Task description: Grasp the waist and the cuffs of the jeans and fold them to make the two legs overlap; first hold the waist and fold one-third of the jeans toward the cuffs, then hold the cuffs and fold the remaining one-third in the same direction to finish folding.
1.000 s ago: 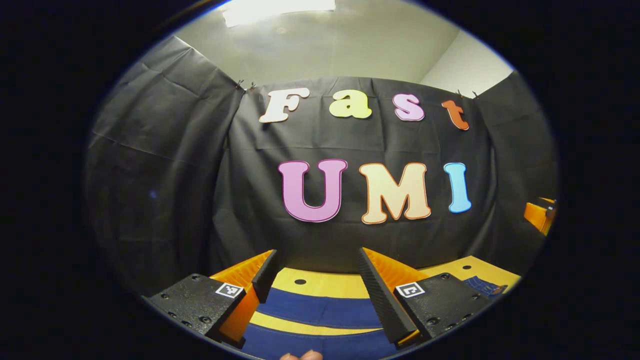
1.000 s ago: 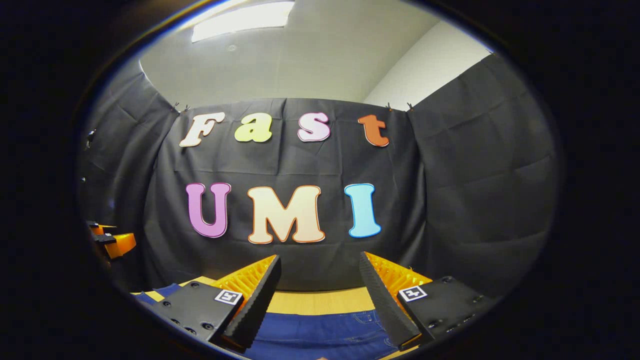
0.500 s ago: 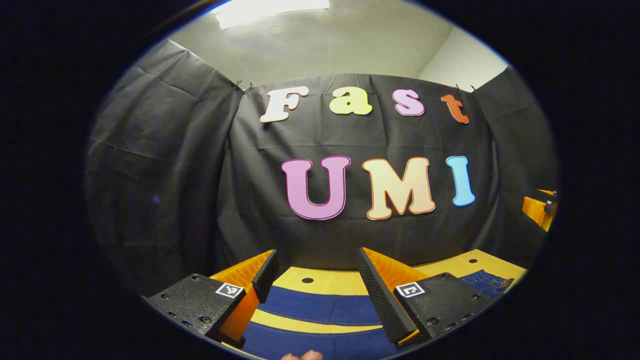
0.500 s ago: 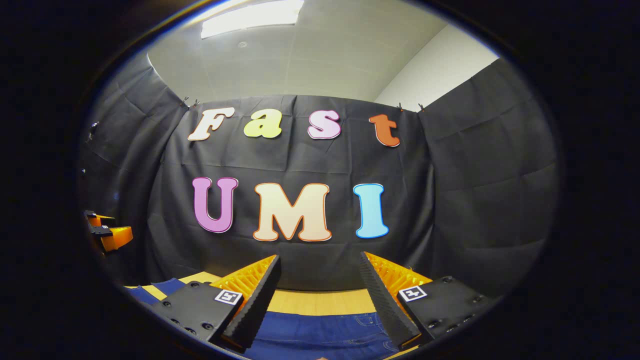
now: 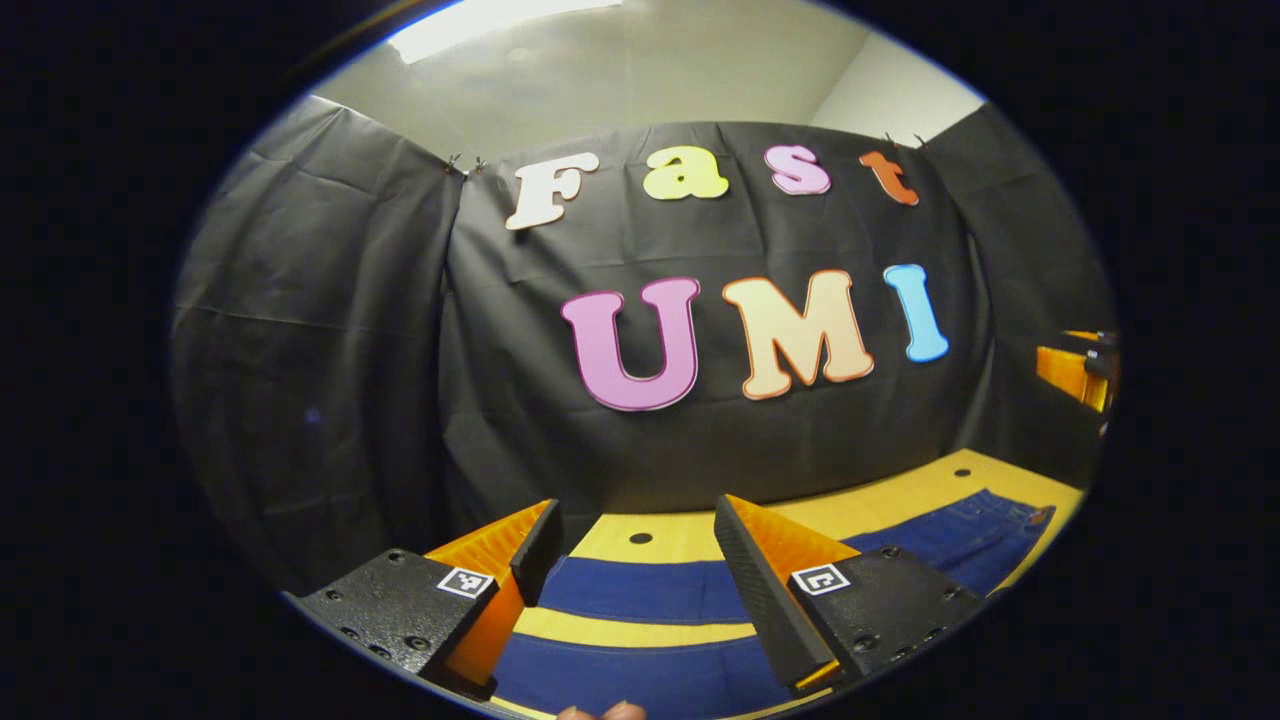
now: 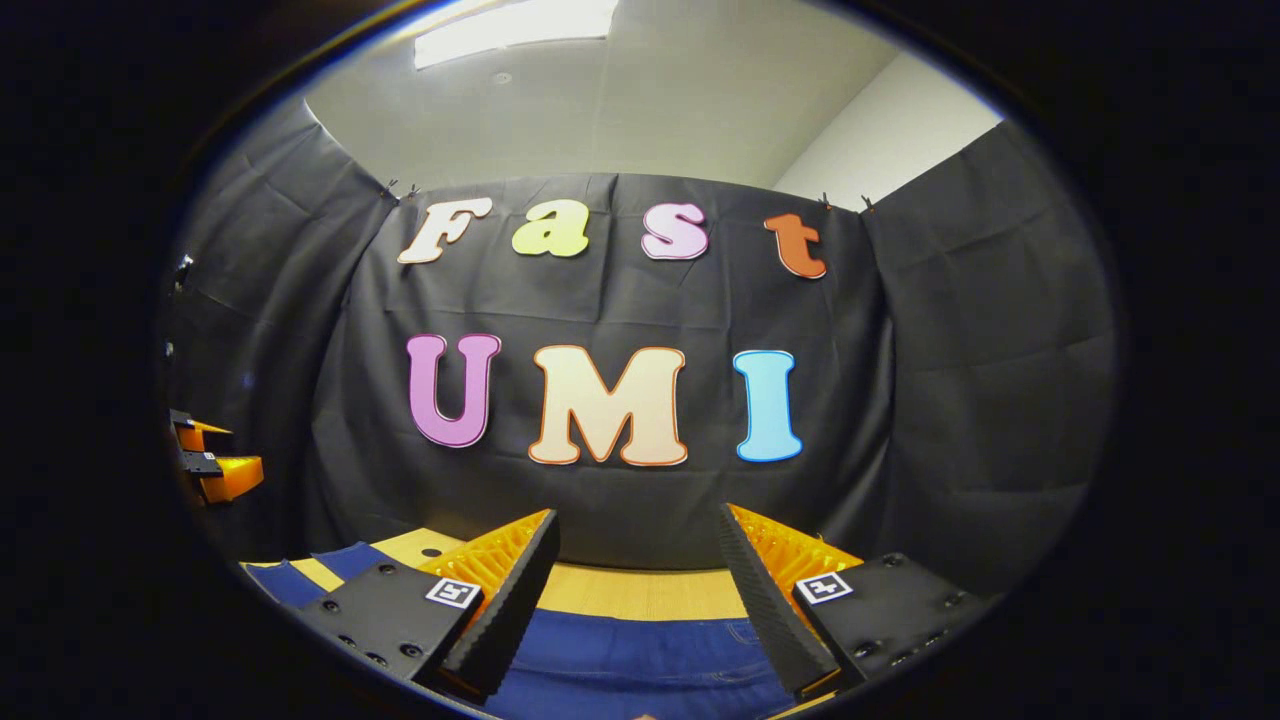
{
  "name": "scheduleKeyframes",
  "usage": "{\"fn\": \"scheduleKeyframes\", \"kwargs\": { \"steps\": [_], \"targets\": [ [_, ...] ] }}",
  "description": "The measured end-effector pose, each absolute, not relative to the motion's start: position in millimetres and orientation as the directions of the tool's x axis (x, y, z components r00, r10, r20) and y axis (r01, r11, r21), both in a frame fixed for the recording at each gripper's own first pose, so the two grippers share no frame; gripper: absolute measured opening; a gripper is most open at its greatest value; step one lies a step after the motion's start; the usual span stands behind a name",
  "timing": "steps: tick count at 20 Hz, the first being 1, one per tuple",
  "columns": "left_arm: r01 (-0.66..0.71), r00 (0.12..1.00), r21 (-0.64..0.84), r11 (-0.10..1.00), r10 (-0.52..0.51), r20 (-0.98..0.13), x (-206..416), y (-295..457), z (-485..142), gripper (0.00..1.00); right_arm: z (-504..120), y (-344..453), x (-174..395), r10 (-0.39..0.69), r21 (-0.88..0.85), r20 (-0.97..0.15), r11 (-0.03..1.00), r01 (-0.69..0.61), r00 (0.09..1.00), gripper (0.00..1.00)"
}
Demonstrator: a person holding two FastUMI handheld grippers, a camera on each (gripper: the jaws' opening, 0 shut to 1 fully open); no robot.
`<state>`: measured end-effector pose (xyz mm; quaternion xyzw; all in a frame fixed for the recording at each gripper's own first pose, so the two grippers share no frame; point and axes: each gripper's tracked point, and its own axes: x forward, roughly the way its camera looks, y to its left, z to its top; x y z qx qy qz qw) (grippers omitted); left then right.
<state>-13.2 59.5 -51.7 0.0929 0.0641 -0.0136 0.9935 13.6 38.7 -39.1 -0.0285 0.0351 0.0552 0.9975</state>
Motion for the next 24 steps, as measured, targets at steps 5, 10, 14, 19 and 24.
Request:
{"fn": "scheduleKeyframes", "kwargs": {
  "steps": [5, 10, 14, 19, 24],
  "targets": [
    [0.145, 0.962, 0.369, 0.918, -0.043, -0.27, -36, 93, -100, 0.95, -58, 48, 10, 0.11, -0.054, -0.1, 0.992, -0.116, 0.989, 1.0],
    [0.316, 0.887, 0.467, 0.826, -0.082, -0.454, -59, 118, -173, 0.95, -61, 50, 15, 0.076, -0.075, -0.08, 0.994, -0.082, 0.994, 0.99],
    [0.452, 0.814, 0.542, 0.709, -0.078, -0.576, -76, 144, -220, 0.95, -67, 43, 12, 0.033, -0.101, -0.082, 0.994, -0.041, 0.996, 0.98],
    [0.603, 0.699, 0.541, 0.586, -0.062, -0.712, -105, 169, -284, 0.95, -79, 44, 4, 0.01, -0.132, -0.118, 0.991, -0.026, 0.993, 0.98],
    [0.711, 0.606, 0.533, 0.458, -0.017, -0.795, -122, 194, -323, 0.96, -91, 45, -1, -0.002, -0.166, -0.149, 0.986, -0.023, 0.989, 0.98]
  ]
}}
